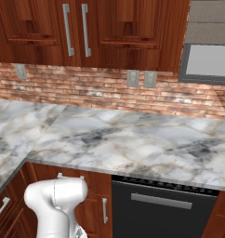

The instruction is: Open the dishwasher door and pull out the top rack.

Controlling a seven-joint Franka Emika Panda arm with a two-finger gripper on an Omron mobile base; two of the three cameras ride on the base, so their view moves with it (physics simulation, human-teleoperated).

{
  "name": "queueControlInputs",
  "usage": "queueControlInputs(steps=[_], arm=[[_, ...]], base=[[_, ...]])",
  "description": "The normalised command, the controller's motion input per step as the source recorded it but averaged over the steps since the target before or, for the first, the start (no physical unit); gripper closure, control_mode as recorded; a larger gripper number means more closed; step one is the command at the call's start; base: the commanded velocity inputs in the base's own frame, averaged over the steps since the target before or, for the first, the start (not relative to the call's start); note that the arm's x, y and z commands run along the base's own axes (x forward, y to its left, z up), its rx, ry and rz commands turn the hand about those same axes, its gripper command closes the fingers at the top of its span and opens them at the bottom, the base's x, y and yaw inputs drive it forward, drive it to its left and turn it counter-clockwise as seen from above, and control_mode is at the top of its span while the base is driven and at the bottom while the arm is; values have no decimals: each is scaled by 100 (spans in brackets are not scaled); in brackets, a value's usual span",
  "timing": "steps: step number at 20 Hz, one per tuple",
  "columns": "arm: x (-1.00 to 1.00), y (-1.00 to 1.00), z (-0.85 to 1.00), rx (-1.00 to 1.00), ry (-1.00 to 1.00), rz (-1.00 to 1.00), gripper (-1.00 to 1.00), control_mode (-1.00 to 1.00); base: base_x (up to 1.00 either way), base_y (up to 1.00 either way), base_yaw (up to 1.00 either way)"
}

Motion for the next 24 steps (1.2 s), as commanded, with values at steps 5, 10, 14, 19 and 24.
queueControlInputs(steps=[5, 10, 14, 19, 24], arm=[[14, 2, -7, 0, -2, 0, -100, -100], [16, 5, 0, 0, 0, -1, -100, -100], [15, 7, -3, 0, 0, -1, -100, -100], [15, 14, -7, 0, 0, -3, -100, -100], [12, 31, -11, -2, 0, -5, -100, -100]], base=[[0, 0, 0], [0, 0, 0], [0, 0, 0], [0, 0, 0], [0, 0, 0]])
